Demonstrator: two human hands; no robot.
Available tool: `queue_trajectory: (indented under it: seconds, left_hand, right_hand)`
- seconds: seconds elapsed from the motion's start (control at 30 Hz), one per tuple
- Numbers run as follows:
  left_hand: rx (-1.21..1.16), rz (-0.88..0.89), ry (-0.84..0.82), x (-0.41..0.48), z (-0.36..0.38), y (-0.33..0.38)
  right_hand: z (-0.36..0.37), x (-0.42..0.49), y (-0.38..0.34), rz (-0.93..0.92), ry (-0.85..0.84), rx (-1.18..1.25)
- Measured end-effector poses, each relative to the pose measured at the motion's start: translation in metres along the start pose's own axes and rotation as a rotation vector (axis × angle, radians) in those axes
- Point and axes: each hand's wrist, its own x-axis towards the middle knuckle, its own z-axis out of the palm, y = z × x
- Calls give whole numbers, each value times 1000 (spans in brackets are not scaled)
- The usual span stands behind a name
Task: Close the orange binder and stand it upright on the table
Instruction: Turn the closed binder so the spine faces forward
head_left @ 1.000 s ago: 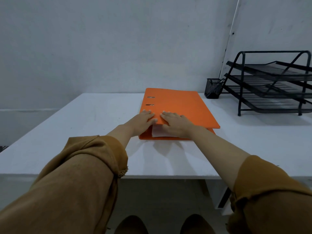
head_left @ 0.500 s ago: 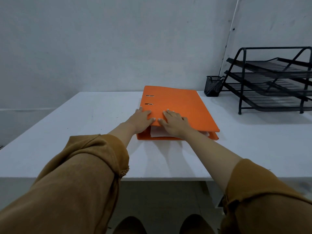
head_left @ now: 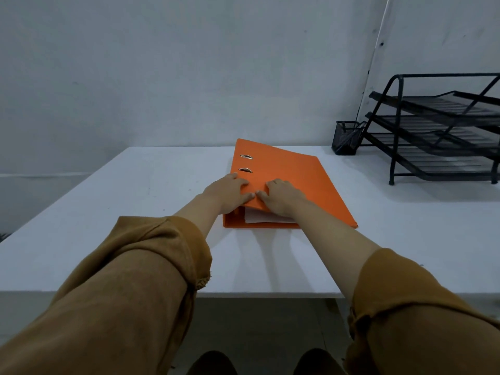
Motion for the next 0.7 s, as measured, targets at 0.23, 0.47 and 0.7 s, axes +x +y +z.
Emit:
queue_trajectory:
  seconds: [0.23,0.47,0.7]
  left_hand:
    - [167,24,-10,5,-15,-7]
    - [391,70,-43,8,-26,-24]
    - [429,98,6,7,-18,-27]
  right_hand:
    - [-8,6,-13,35,-96,112]
    - [-19,1,-52,-118,-226,149]
    - [-12,11,-61,-84,-189,119]
